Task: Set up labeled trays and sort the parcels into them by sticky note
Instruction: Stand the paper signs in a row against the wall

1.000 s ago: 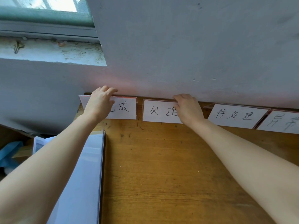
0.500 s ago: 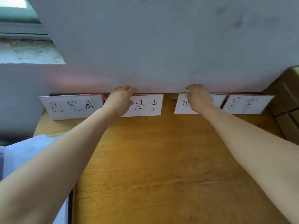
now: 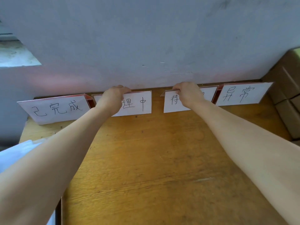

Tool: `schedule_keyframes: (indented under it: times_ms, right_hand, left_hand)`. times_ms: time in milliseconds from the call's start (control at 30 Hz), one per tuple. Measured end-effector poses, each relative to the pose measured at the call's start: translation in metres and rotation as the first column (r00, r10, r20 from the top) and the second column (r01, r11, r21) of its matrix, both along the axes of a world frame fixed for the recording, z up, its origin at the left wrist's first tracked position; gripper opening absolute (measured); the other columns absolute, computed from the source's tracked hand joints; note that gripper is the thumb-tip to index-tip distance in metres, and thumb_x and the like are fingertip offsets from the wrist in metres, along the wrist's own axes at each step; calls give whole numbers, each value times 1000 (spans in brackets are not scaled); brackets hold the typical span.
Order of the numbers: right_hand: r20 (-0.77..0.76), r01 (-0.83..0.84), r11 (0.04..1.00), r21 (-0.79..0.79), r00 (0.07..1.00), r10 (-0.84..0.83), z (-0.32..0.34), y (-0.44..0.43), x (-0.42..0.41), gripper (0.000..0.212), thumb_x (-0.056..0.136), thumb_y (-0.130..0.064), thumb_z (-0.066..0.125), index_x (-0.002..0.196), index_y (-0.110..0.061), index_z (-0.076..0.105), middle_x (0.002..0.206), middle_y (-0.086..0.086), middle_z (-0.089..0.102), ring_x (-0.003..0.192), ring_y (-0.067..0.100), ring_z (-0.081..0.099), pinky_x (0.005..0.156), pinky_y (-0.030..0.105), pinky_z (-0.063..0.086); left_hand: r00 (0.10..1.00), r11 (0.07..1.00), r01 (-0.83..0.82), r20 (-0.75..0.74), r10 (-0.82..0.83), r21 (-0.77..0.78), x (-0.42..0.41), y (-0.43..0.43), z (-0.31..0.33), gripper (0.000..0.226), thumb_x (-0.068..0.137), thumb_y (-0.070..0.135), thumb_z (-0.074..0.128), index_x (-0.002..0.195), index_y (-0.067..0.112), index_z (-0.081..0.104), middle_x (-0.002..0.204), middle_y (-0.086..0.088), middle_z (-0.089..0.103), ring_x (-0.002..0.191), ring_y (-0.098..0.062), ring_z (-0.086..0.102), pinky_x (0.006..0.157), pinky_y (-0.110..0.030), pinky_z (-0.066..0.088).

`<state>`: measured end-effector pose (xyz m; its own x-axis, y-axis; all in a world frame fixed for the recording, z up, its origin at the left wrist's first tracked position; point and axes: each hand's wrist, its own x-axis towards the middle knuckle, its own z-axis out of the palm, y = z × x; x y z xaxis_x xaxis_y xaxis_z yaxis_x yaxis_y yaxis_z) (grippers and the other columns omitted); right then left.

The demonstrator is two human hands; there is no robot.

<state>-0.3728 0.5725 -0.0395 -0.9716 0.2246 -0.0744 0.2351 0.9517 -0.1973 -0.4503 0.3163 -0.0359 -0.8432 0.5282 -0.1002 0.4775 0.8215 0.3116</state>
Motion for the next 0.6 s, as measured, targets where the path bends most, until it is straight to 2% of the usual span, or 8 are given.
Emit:
schedule_keyframes:
  times_ms: [133,300,433,533,600]
  right_hand:
    - [-9,-22,999,-25,1000,21,0,-2,4,32,96,-6,43,121,-12,62,117,14,65,104,34,59,85,39,50]
    - [-96,-47,997,-60,995,41,10,5,14,33,100,-15,41,129,-6,55,130,15,57,117,31,53,98,39,42]
    - [-161,23,1000,11,987,-21,16,42,31,31,99,-11,42,126,-5,56,131,14,56,120,31,50,98,39,40]
    - [-157,123,991,45,981,-115,18,78,44,33,97,-6,42,127,-5,56,131,15,56,121,31,48,97,38,40]
    - [-138,166,983,81,978,-154,16,102,52,36,97,-3,41,130,-6,54,135,14,53,126,29,45,101,38,38]
  left_hand:
    - [1000,1000,-11,14,11,6,1,2,1,55,87,-15,44,132,17,51,126,-8,54,107,-27,54,86,-39,48]
    - [998,999,21,-52,-18,49,12,16,6,46,94,1,47,138,15,44,138,-10,47,122,-32,43,100,-43,37]
    - [993,991,93,-80,-86,97,29,59,14,42,96,10,47,138,15,44,140,-7,45,126,-30,41,104,-40,33]
    - [986,982,153,-84,-144,110,39,96,16,42,96,11,49,137,14,44,139,-8,46,126,-29,41,105,-38,31]
    - [980,977,188,-91,-179,98,43,117,14,44,94,10,51,138,12,44,139,-9,45,126,-29,41,105,-38,29]
